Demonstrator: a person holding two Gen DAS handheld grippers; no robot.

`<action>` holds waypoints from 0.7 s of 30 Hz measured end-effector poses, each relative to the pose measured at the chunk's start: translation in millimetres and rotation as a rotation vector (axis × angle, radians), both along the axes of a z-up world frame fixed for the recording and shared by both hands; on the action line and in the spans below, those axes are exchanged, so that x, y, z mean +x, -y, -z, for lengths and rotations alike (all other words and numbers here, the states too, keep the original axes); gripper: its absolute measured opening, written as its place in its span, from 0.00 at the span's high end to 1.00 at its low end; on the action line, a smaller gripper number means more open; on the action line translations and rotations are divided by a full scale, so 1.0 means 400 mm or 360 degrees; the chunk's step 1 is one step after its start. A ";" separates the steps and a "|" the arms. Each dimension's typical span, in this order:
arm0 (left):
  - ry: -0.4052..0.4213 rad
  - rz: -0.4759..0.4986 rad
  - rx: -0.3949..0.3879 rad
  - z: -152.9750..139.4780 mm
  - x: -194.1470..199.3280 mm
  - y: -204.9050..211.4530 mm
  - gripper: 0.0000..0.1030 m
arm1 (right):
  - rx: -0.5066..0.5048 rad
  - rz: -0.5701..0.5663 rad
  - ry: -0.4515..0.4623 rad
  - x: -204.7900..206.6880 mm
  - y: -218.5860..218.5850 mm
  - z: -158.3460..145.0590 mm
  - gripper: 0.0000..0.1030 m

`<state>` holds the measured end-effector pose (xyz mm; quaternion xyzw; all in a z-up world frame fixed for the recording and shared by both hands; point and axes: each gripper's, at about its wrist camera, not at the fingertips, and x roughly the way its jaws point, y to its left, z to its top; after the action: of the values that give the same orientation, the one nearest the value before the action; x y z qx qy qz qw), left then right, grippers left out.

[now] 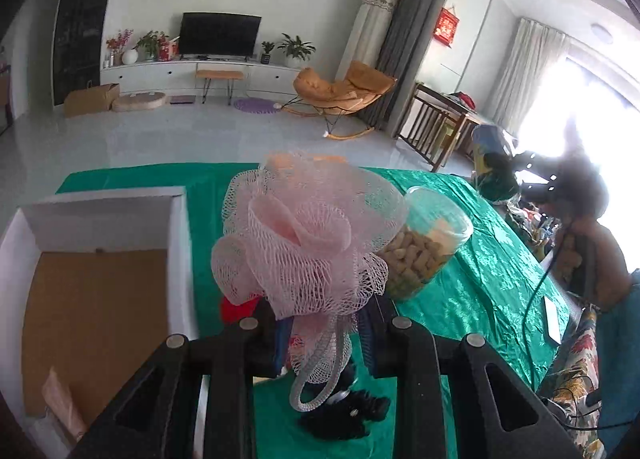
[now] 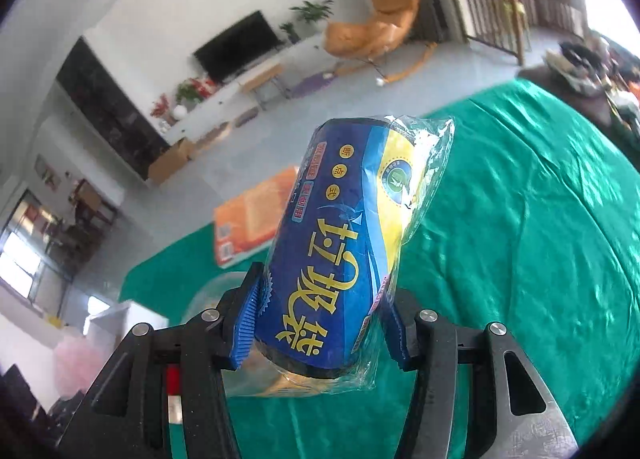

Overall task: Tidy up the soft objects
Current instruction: 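Carry both items over the white box and open both tools to drop them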

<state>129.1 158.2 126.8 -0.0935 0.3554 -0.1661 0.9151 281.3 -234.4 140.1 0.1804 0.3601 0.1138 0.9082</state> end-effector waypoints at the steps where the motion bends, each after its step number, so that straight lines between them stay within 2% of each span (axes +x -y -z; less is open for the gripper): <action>1: -0.0015 -0.0038 0.0006 0.006 -0.022 -0.040 0.73 | 0.0005 -0.0096 0.0029 -0.020 -0.064 -0.030 0.46; 5: -0.0074 -0.0264 0.0084 0.031 -0.151 -0.239 0.73 | 0.0101 -0.0548 0.0068 -0.118 -0.372 -0.098 0.46; 7: -0.0117 -0.0369 0.0156 0.046 -0.212 -0.315 0.72 | 0.0159 -0.0750 0.0046 -0.173 -0.527 -0.090 0.46; 9: -0.0199 -0.0522 0.0305 0.071 -0.278 -0.386 0.66 | 0.0227 -0.0924 -0.0007 -0.227 -0.663 -0.066 0.46; 10: -0.0229 -0.0566 0.0349 0.083 -0.298 -0.407 0.53 | 0.0253 -0.0997 -0.0042 -0.252 -0.721 -0.045 0.46; 11: -0.0262 -0.0615 0.0380 0.099 -0.321 -0.431 0.31 | 0.0272 -0.1072 -0.0084 -0.277 -0.787 -0.021 0.45; 13: -0.0284 -0.0717 0.0370 0.123 -0.362 -0.472 0.07 | 0.0254 -0.1140 -0.0173 -0.310 -0.877 0.036 0.31; 15: -0.0273 -0.0799 0.0331 0.137 -0.394 -0.489 0.07 | 0.0231 -0.1198 -0.0236 -0.340 -0.926 0.089 0.19; 18: -0.0211 -0.0837 0.0278 0.137 -0.409 -0.485 0.07 | 0.0120 -0.1186 -0.0173 -0.371 -0.901 0.120 0.19; 21: -0.0121 -0.0758 0.0231 0.112 -0.387 -0.424 0.07 | -0.0020 -0.1031 -0.0061 -0.388 -0.822 0.144 0.19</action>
<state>-25.7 327.8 82.0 -0.1149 0.3684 0.0838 0.9187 126.0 94.3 82.7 0.0530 0.4166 0.3914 0.8188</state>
